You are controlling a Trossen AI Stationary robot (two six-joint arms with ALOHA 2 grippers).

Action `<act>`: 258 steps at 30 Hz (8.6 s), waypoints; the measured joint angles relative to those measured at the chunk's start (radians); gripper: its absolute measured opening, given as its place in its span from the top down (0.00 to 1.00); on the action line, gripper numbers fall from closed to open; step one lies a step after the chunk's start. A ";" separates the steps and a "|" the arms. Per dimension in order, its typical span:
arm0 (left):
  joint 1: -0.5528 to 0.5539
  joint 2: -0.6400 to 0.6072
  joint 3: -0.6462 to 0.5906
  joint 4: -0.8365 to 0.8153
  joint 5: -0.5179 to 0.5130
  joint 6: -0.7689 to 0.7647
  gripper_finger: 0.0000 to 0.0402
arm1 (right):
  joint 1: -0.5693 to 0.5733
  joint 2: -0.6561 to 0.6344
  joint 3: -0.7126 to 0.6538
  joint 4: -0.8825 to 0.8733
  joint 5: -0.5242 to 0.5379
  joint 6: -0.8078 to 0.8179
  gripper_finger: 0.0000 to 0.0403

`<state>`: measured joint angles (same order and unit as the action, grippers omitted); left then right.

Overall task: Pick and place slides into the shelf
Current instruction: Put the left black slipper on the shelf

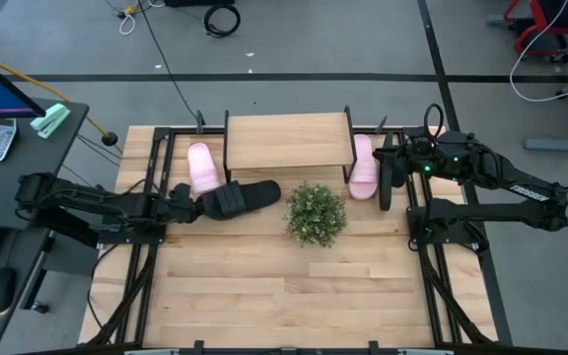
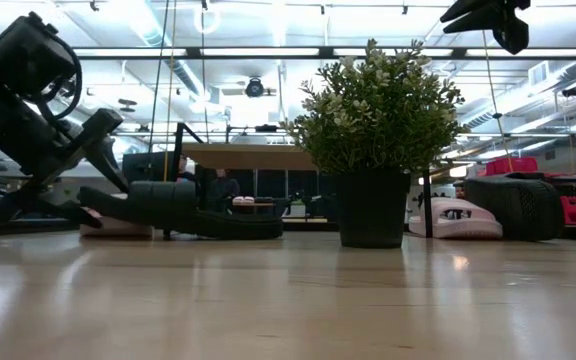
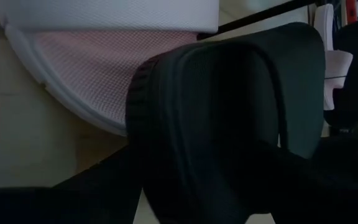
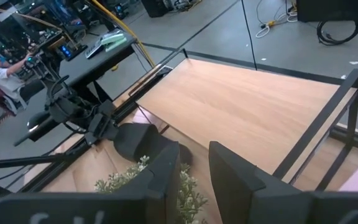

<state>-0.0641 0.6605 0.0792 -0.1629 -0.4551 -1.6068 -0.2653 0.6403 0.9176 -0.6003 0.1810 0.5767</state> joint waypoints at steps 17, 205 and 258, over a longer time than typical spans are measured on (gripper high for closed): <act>-0.001 0.000 0.073 -0.089 -0.065 -0.003 0.45 | 0.000 0.000 0.000 0.001 0.000 0.009 0.77; -0.569 0.177 1.027 -1.129 -0.593 -0.065 0.84 | 0.000 0.060 0.000 0.002 -0.026 0.136 0.77; -0.078 1.248 1.491 0.725 -0.818 0.224 0.85 | -0.001 0.060 0.000 0.355 0.292 -0.788 0.76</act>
<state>-0.1422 1.9087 1.5702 0.5618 -1.2732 -1.3829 -0.2665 0.7006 0.9173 -0.2451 0.4732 -0.2118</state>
